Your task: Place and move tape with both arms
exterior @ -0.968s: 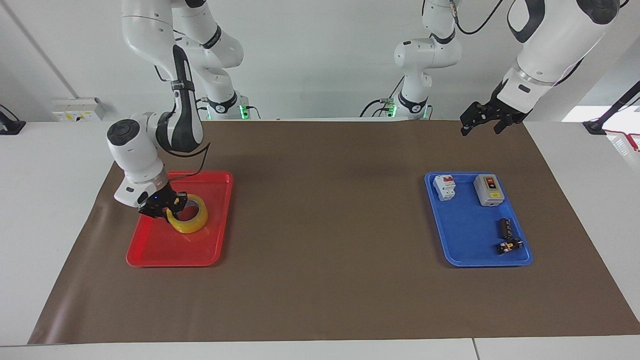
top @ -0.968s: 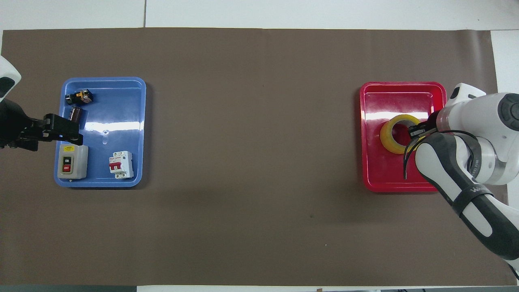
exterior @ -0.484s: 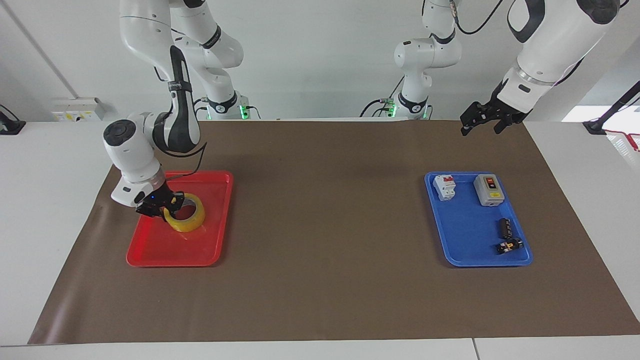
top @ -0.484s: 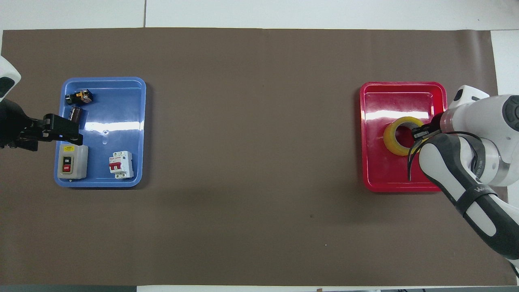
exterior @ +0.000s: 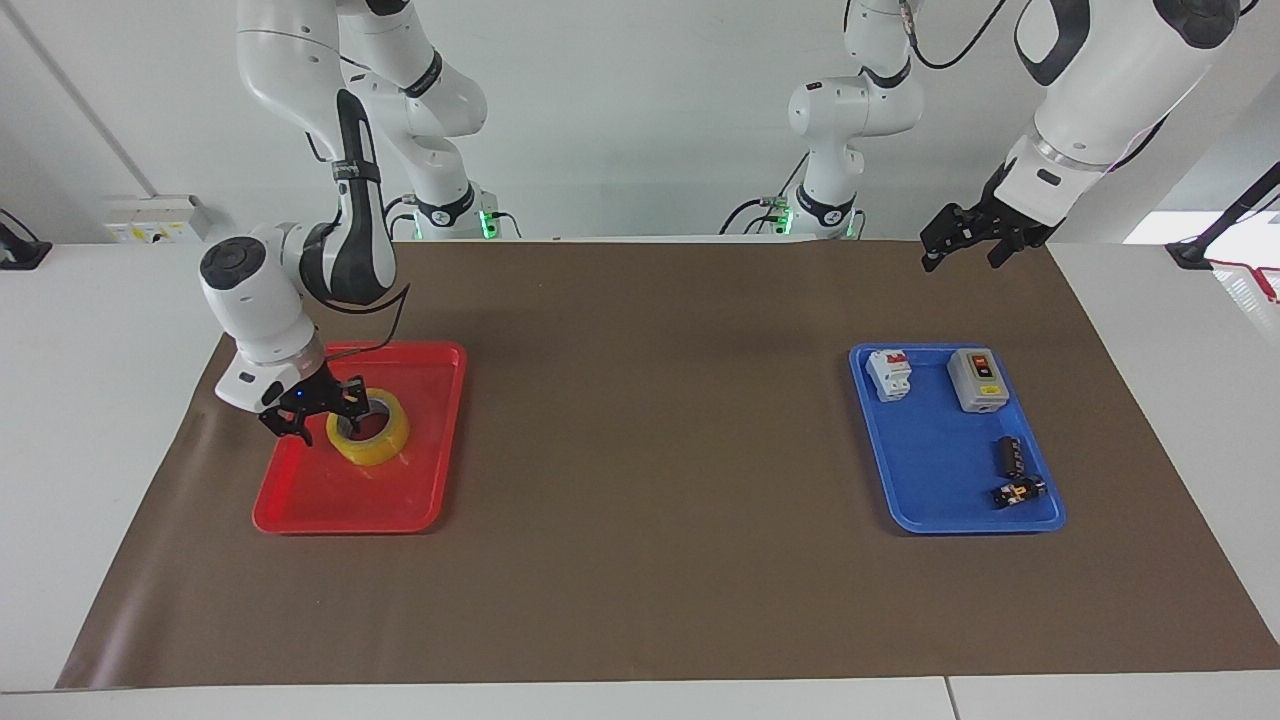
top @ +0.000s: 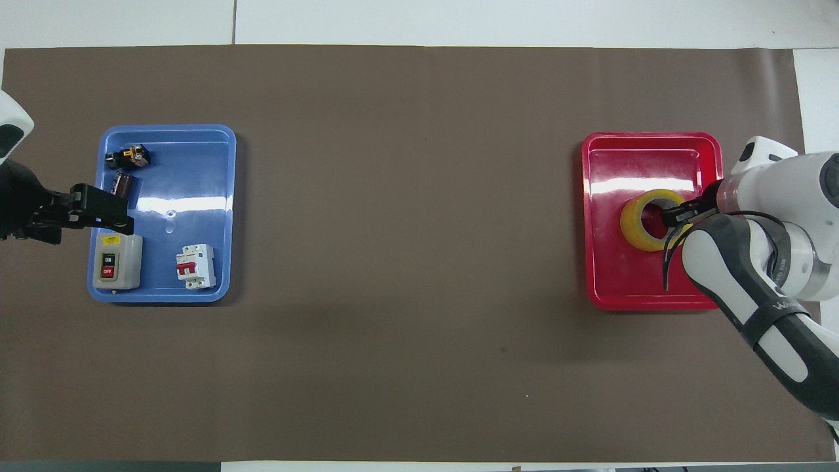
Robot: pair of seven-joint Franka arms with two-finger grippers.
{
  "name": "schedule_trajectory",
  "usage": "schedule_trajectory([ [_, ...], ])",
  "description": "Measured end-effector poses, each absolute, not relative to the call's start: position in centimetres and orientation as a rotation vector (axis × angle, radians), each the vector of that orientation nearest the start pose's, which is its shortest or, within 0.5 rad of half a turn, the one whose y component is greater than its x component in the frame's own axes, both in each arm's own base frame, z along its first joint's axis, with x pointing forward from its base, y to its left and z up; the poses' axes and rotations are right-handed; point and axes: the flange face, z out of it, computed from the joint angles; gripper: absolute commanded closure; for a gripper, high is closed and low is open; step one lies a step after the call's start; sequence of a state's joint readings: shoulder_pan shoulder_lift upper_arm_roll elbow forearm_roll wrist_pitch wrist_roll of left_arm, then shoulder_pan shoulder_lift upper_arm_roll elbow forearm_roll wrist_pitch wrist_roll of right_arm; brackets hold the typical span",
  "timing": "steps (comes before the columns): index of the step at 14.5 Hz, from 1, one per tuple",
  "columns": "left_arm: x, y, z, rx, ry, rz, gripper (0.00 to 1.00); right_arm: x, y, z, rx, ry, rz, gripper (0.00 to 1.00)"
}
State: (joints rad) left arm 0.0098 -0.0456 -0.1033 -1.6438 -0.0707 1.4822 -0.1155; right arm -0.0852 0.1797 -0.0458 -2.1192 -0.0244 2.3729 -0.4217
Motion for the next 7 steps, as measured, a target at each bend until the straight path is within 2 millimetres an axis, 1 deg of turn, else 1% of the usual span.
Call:
schedule_trajectory([
  [1,52.6,-5.9,60.8,-3.189,-0.032,0.196,0.0,57.4,-7.5,35.7,-3.151,-0.403,-0.052,0.0],
  [2,52.6,-5.9,60.8,-3.189,-0.032,0.196,0.0,57.9,-7.5,38.8,-3.157,-0.304,-0.01,0.0],
  [4,52.6,-5.9,60.8,-3.189,-0.032,0.196,0.0,58.4,-7.2,46.0,-3.163,-0.14,0.044,0.0],
  [5,52.6,-5.9,60.8,-3.189,-0.032,0.196,0.0,58.3,-6.6,49.2,-3.167,-0.069,0.055,0.0],
  [6,52.6,-5.9,60.8,-3.189,-0.032,0.196,0.0,58.0,-5.7,51.7,-3.17,0.0,0.058,0.0],
  [7,52.6,-5.9,60.8,-3.189,-0.032,0.196,0.0,57.4,-4.7,53.8,-3.173,0.07,0.055,0.0],
])
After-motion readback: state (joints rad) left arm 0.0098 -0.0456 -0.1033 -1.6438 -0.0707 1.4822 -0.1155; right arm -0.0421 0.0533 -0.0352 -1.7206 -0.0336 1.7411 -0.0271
